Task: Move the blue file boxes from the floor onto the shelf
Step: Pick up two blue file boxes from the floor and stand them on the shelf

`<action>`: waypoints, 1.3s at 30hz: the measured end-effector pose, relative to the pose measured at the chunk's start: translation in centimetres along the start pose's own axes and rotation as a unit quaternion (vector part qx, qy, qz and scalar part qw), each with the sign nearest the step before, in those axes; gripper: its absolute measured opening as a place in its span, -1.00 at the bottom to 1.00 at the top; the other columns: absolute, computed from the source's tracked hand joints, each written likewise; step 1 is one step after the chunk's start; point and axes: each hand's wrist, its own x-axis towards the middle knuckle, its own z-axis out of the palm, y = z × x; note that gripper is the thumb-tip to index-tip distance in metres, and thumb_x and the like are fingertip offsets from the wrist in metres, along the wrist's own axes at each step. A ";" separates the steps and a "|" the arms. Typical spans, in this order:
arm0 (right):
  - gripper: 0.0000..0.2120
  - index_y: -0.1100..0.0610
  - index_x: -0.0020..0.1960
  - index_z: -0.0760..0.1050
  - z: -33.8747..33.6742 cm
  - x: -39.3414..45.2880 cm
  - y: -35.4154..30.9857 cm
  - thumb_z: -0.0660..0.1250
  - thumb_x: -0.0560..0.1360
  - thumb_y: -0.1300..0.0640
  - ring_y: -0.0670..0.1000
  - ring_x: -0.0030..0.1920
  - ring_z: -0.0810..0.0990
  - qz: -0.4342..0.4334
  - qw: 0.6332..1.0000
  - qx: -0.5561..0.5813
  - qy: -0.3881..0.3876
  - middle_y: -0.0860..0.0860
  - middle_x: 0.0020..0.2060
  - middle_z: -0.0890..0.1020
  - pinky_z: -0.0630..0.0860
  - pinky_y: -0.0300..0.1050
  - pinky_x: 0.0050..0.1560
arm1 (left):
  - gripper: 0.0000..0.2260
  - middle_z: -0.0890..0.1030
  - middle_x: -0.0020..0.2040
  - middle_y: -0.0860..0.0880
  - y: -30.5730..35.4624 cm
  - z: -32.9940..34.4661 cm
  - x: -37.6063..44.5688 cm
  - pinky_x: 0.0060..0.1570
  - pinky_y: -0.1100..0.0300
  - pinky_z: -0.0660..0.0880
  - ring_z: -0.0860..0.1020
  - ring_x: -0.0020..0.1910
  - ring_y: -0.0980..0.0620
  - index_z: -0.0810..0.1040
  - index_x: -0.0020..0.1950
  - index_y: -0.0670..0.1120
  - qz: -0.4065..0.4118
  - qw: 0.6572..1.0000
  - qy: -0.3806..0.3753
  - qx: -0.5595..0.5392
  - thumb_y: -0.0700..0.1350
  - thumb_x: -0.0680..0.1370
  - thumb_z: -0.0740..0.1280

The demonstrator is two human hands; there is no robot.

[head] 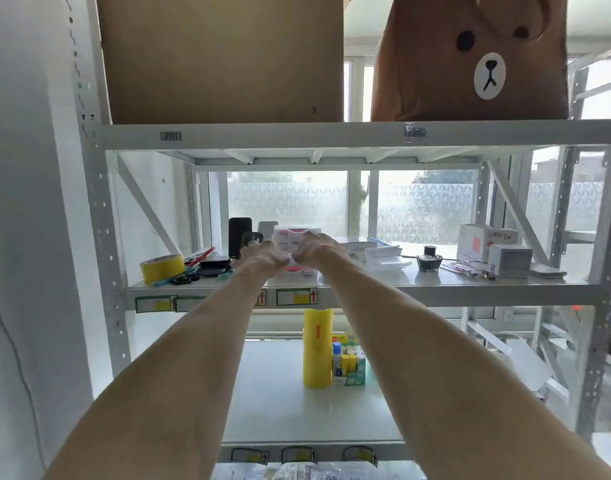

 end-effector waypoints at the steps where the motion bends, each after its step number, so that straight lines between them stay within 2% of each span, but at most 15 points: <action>1: -0.81 0.09 0.19 0.48 0.2 -0.1 0.0 0.22 0.62 0.08 0.10 0.10 0.58 -0.002 1.000 -0.014 -0.014 0.06 -0.03 0.53 0.50 0.02 0.26 | -0.72 0.48 -0.01 -0.09 0.0 0.2 0.1 -0.03 0.16 0.42 0.49 -0.03 -0.02 0.47 -0.11 -0.13 -0.007 1.000 -0.023 0.011 0.07 0.58 0.19; 3: -0.64 0.10 0.37 0.41 0.6 0.1 0.0 0.25 0.62 -0.01 0.10 0.27 0.55 0.006 0.999 -0.048 -0.018 0.07 0.16 0.58 0.43 0.05 0.35 | -0.54 0.51 0.30 -0.12 0.0 0.6 0.7 0.20 0.07 0.41 0.47 0.29 -0.08 0.53 0.21 -0.15 -0.028 0.998 -0.038 0.034 0.18 0.54 0.23; 4: -0.59 0.11 0.41 0.37 0.7 -0.1 0.1 0.24 0.62 -0.02 0.10 0.32 0.52 0.013 0.998 -0.052 -0.021 0.08 0.26 0.57 0.42 0.04 0.37 | -0.47 0.46 0.38 -0.11 0.0 0.5 0.7 0.25 0.05 0.40 0.43 0.36 -0.08 0.49 0.30 -0.14 -0.035 0.998 -0.039 0.031 0.22 0.52 0.25; 6: -0.55 0.10 0.48 0.31 0.9 0.0 0.2 0.23 0.64 -0.02 0.10 0.36 0.49 0.015 0.998 -0.058 -0.035 0.07 0.34 0.53 0.42 0.03 0.37 | -0.41 0.42 0.42 -0.11 0.2 0.3 0.7 0.34 0.05 0.37 0.40 0.41 -0.09 0.45 0.36 -0.14 -0.042 0.996 -0.063 0.043 0.23 0.49 0.28; 10: -0.58 0.13 0.42 0.39 1.4 0.4 0.5 0.24 0.62 -0.02 0.09 0.34 0.52 0.023 0.998 -0.056 -0.030 0.07 0.33 0.54 0.42 0.06 0.38 | -0.51 0.45 0.40 -0.17 0.0 0.0 1.3 0.38 -0.08 0.36 0.43 0.37 -0.16 0.47 0.33 -0.17 -0.039 0.994 -0.071 0.070 0.08 0.50 0.25; 12: -0.62 0.14 0.39 0.42 1.7 0.5 0.5 0.23 0.63 0.00 0.09 0.32 0.53 0.032 0.998 -0.053 -0.031 0.08 0.32 0.55 0.41 0.08 0.38 | -0.57 0.49 0.35 -0.19 0.1 0.0 1.0 0.35 -0.06 0.39 0.48 0.32 -0.16 0.48 0.32 -0.20 -0.038 0.993 -0.083 0.077 0.01 0.54 0.23; 14: -0.64 0.15 0.37 0.43 1.9 0.6 0.5 0.22 0.63 0.02 0.09 0.30 0.55 0.033 0.998 -0.051 -0.033 0.08 0.29 0.57 0.44 0.01 0.33 | -0.62 0.52 0.31 -0.18 0.2 0.2 0.8 0.31 0.00 0.43 0.51 0.27 -0.14 0.48 0.32 -0.20 -0.033 0.992 -0.089 0.077 -0.03 0.58 0.20; 21: -0.62 0.10 0.36 0.43 2.3 0.6 0.5 0.21 0.62 -0.05 0.16 0.32 0.52 0.035 0.997 -0.047 -0.040 0.09 0.28 0.57 0.35 0.19 0.40 | -0.58 0.50 0.33 -0.19 -0.3 0.5 0.8 0.28 0.01 0.46 0.51 0.28 -0.14 0.44 0.36 -0.19 -0.042 0.992 -0.091 0.079 0.01 0.58 0.19; 25: -0.63 0.12 0.34 0.45 3.0 0.7 0.4 0.20 0.62 -0.04 0.14 0.32 0.52 0.035 0.998 -0.041 -0.038 0.11 0.29 0.57 0.37 0.17 0.40 | -0.56 0.49 0.35 -0.18 -0.3 1.0 0.7 0.31 -0.02 0.44 0.50 0.30 -0.15 0.41 0.39 -0.17 -0.046 0.992 -0.091 0.071 0.01 0.58 0.18; 31: -0.76 0.12 0.21 0.50 3.4 0.1 0.4 0.23 0.60 0.06 0.12 0.21 0.57 0.024 0.998 -0.039 -0.035 0.09 0.18 0.61 0.44 0.11 0.32 | -0.64 0.50 0.33 -0.17 -0.4 1.9 0.1 0.25 0.06 0.44 0.50 0.28 -0.12 0.41 0.40 -0.15 -0.030 0.993 -0.095 0.070 -0.06 0.64 0.13; 34: -0.70 0.09 0.29 0.49 4.4 -0.2 0.1 0.23 0.58 0.09 0.13 0.20 0.56 0.008 0.998 -0.032 -0.049 0.07 0.20 0.57 0.45 0.10 0.30 | -0.61 0.54 0.30 -0.16 -1.5 2.6 -0.2 0.22 0.04 0.48 0.53 0.23 -0.14 0.46 0.36 -0.14 -0.026 0.992 -0.100 0.077 0.03 0.62 0.13; 36: -0.63 0.06 0.32 0.48 5.2 -0.6 -0.1 0.29 0.54 0.02 0.13 0.22 0.55 -0.002 0.998 -0.022 -0.060 0.06 0.21 0.58 0.46 0.07 0.25 | -0.56 0.54 0.30 -0.17 -2.4 3.0 -0.7 0.24 0.05 0.46 0.53 0.25 -0.16 0.49 0.33 -0.17 -0.027 0.991 -0.106 0.081 0.08 0.60 0.14; 39: -0.61 0.08 0.35 0.47 6.1 -1.6 -0.3 0.29 0.53 0.05 0.14 0.31 0.52 -0.007 0.996 -0.020 -0.087 0.07 0.26 0.57 0.44 0.07 0.29 | -0.65 0.56 0.19 -0.13 -3.8 3.9 -1.6 0.22 0.09 0.44 0.52 0.22 -0.13 0.51 0.27 -0.13 -0.028 0.987 -0.138 0.083 0.04 0.61 0.15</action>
